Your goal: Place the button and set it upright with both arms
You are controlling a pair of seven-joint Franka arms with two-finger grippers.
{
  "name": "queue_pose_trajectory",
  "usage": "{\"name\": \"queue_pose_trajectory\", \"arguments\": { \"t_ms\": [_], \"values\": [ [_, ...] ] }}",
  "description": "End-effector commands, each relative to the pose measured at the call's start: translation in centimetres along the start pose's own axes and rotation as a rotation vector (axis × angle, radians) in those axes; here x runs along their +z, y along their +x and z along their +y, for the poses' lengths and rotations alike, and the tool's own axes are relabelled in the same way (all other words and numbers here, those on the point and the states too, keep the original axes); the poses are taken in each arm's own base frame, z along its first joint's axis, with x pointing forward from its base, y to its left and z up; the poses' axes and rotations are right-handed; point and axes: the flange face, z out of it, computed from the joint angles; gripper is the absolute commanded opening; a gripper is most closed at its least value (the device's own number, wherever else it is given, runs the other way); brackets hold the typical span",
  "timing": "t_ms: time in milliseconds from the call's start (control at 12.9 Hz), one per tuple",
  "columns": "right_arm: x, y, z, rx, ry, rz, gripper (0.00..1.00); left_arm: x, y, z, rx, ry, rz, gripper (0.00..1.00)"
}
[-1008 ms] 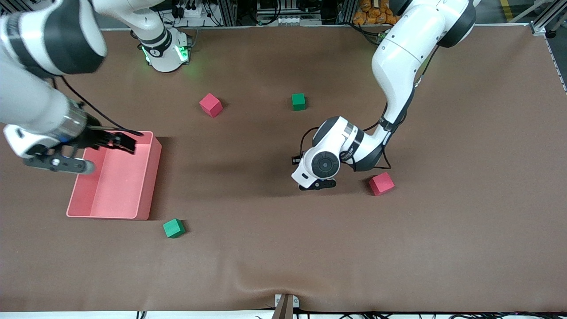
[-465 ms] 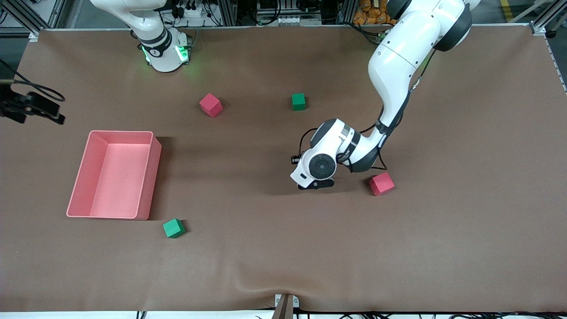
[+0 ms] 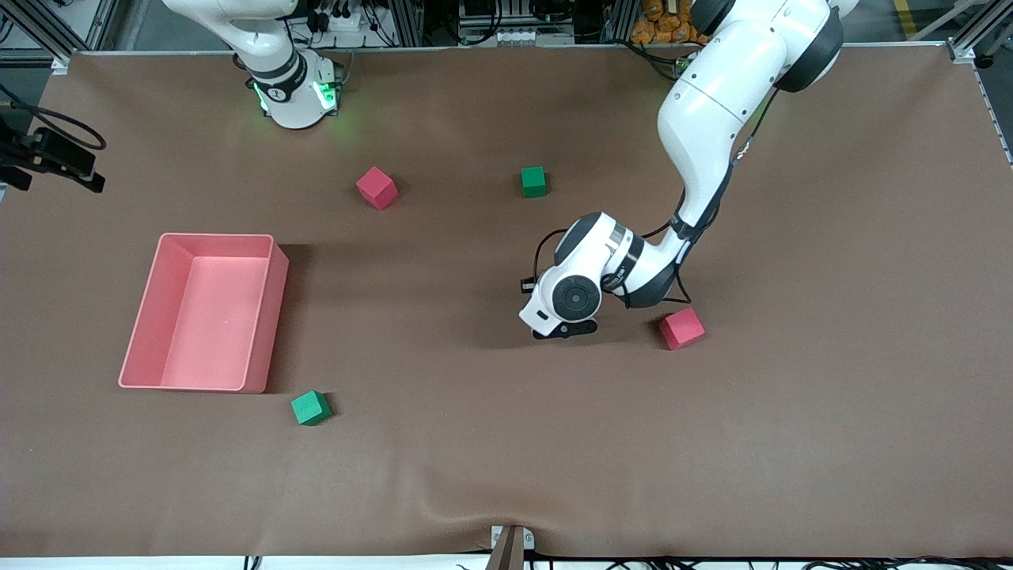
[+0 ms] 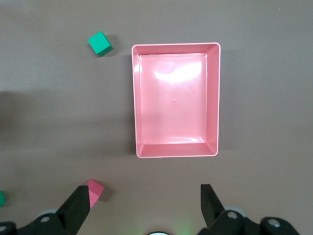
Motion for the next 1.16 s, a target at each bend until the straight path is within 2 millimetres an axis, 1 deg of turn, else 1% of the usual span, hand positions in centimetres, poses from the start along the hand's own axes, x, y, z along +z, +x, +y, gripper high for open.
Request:
{"name": "queue_pose_trajectory", "arguments": {
  "t_ms": [0, 155, 233, 465, 543, 698, 930, 1085],
  "values": [
    [0.4, -0.9, 0.3, 0.018, -0.012, -0.026, 1.00, -0.1, 0.1, 0.5, -0.032, -0.015, 0.000, 0.00],
    [0.5, -1.1, 0.8, 0.013, -0.010, -0.037, 1.00, -1.4, -0.2, 0.8, -0.103, -0.028, 0.012, 0.00],
    [0.5, -1.2, 0.8, 0.010, -0.010, -0.046, 1.00, -2.7, -0.5, 0.9, -0.122, -0.040, 0.028, 0.00],
    [0.5, -1.4, 0.2, 0.002, -0.008, -0.057, 1.00, -5.4, -1.0, 0.9, -0.166, -0.058, 0.065, 0.00],
    [0.6, -1.4, 0.0, -0.002, -0.004, -0.060, 1.00, -6.7, -1.2, 1.0, -0.188, -0.072, 0.085, 0.00],
    [0.6, -1.6, -0.1, -0.004, 0.005, -0.067, 1.00, -8.1, -1.3, 1.4, -0.232, -0.109, 0.131, 0.00],
    [0.5, -1.6, -0.4, -0.011, 0.005, -0.066, 1.00, -9.0, -1.3, 2.3, -0.297, -0.126, 0.208, 0.00],
    [0.5, -1.6, -0.4, -0.011, 0.005, -0.066, 1.00, -9.1, -1.5, 2.9, -0.323, -0.114, 0.271, 0.00]
  ]
}}
